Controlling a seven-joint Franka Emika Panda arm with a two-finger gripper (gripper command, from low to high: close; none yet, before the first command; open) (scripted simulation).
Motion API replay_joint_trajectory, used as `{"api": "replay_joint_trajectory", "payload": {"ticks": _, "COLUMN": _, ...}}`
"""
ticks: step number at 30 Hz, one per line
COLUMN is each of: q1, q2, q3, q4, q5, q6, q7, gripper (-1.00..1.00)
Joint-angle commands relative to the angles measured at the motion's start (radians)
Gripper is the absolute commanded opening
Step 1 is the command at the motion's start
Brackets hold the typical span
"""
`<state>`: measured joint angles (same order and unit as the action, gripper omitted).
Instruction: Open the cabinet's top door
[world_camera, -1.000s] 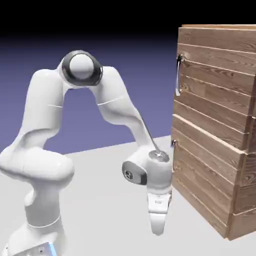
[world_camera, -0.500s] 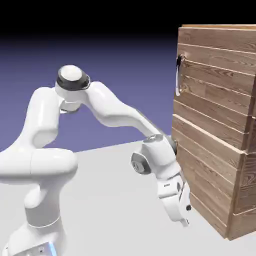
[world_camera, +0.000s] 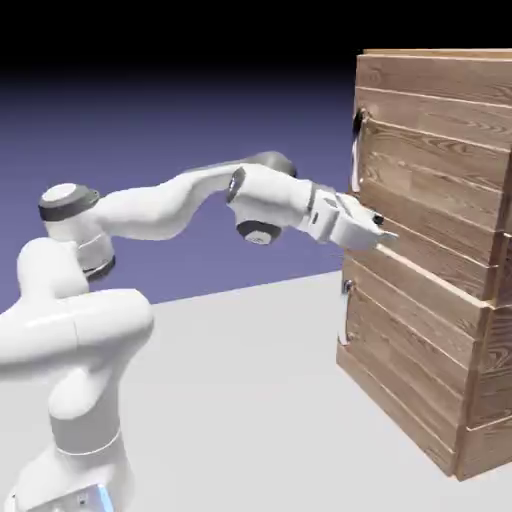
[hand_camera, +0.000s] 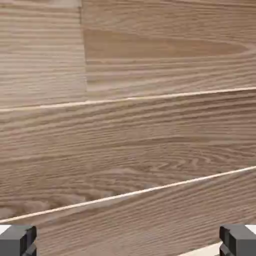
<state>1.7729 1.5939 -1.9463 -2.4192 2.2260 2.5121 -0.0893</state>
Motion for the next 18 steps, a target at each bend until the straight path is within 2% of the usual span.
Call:
{"api": "replay_joint_trajectory", "payload": {"ticks": 1, "q1": 0.03, "q2": 0.036, "q3": -0.033, "q4": 0.007, "q5": 0.037, "q6": -0.009, "q7": -0.014, "gripper": 0.0}}
{"api": "replay_joint_trajectory", "payload": {"ticks": 4, "q1": 0.07, "q2": 0.086, "q3": -0.077, "q4": 0.015, "q5": 0.088, "q6": -0.021, "q7": -0.033, "gripper": 0.0}}
{"api": "replay_joint_trajectory", "payload": {"ticks": 8, "q1": -0.073, "q2": 0.061, "q3": -0.049, "q4": 0.153, "q5": 0.149, "q6": -0.019, "q7": -0.039, "gripper": 0.0}}
{"api": "replay_joint_trajectory", "payload": {"ticks": 9, "q1": -0.073, "q2": 0.061, "q3": -0.049, "q4": 0.153, "q5": 0.149, "q6": -0.019, "q7": -0.039, "gripper": -1.0}}
{"api": "replay_joint_trajectory", "payload": {"ticks": 18, "q1": 0.096, "q2": 0.06, "q3": -0.161, "q4": -0.137, "q5": 0.234, "q6": -0.33, "q7": -0.254, "gripper": -1.0}}
